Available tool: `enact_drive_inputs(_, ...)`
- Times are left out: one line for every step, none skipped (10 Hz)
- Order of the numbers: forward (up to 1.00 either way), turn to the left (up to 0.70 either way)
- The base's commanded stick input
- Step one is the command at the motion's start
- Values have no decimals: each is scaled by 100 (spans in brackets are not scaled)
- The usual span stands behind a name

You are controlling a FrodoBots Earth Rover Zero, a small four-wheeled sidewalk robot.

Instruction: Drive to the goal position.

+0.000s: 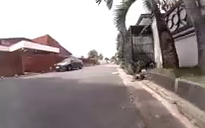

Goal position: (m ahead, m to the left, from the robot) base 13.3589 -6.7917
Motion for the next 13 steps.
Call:
enact_drive_inputs(70,0)
enact_drive_inputs(70,0)
enact_drive_inputs(70,0)
enact_drive_inputs(70,0)
enact_drive_inputs(70,0)
enact_drive_inputs(70,0)
enact_drive_inputs(70,0)
enact_drive_inputs(70,0)
enact_drive_inputs(70,0)
enact_drive_inputs(70,0)
enact_drive_inputs(70,0)
enact_drive_inputs(70,0)
enact_drive_inputs(70,0)
